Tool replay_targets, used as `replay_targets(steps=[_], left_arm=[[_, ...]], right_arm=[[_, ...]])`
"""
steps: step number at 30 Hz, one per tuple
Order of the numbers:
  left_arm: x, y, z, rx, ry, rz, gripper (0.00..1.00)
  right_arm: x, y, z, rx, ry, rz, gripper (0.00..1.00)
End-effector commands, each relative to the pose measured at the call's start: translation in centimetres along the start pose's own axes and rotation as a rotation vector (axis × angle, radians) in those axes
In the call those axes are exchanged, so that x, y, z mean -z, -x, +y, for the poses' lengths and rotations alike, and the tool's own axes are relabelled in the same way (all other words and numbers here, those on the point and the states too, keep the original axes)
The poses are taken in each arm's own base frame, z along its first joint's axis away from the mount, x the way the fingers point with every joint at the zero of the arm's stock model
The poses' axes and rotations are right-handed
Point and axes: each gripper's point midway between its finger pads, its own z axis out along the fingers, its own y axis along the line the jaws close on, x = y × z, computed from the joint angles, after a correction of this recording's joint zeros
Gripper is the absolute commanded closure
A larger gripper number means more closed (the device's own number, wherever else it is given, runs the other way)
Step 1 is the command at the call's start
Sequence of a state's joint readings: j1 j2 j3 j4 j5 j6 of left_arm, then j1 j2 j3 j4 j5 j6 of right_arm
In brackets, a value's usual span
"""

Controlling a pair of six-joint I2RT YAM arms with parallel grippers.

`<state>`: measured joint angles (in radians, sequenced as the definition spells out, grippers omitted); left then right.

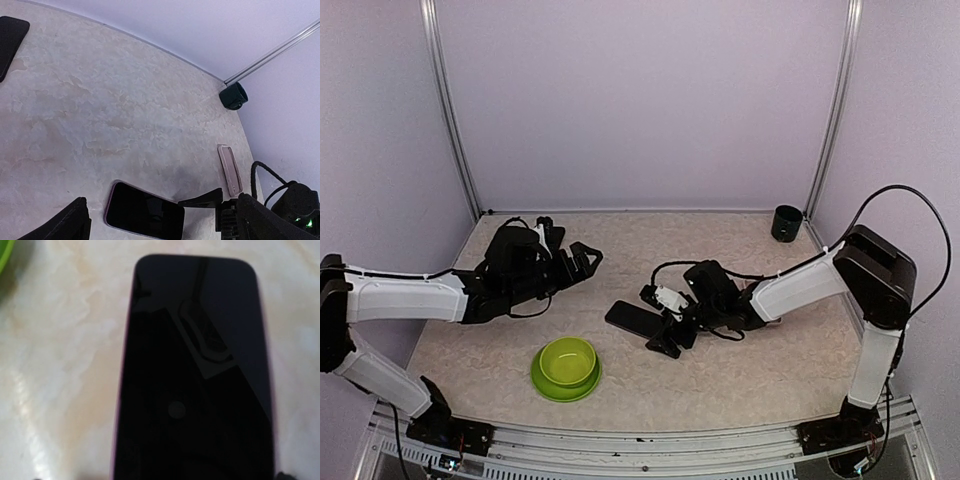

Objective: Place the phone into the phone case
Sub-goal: Pick up the phone at the center of the board.

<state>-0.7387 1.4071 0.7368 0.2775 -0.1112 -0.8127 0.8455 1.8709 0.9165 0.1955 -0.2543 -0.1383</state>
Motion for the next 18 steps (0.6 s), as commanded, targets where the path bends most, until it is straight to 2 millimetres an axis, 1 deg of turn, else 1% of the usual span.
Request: replay_targets(steps=[1,6,9,13,18], left_arm=[[2.0,1.2,-0.4,-0.070,0.004,-0.079,0.01],[4.0,2.4,-0.9,-0.119,0.018,-0.170,0.01],[4.8,3.0,-1.1,-0.130,0.016,-0.200,0.01],[5.2,3.2,-1.4,-0.134,0.007,-0.208,0.01],[5.1,3.3,-1.2,-0.132,0.017,-0.210,0.01]], right_arm=[[-1.0,0.4,-0.9,-0.003,0.014,-0.009,0.01],[-1.8,0.1,-1.6,-0.012,0.011,0.006,0.01],[-2.5,-0.3,-1.9,-0.011,0.007,0.028,0.01],[-2.9,-0.7,-1.6,-0.007,0.029,0.036,0.02],[-2.6,-1.3,-0.9,0.005,0.055,0.028,0.06]])
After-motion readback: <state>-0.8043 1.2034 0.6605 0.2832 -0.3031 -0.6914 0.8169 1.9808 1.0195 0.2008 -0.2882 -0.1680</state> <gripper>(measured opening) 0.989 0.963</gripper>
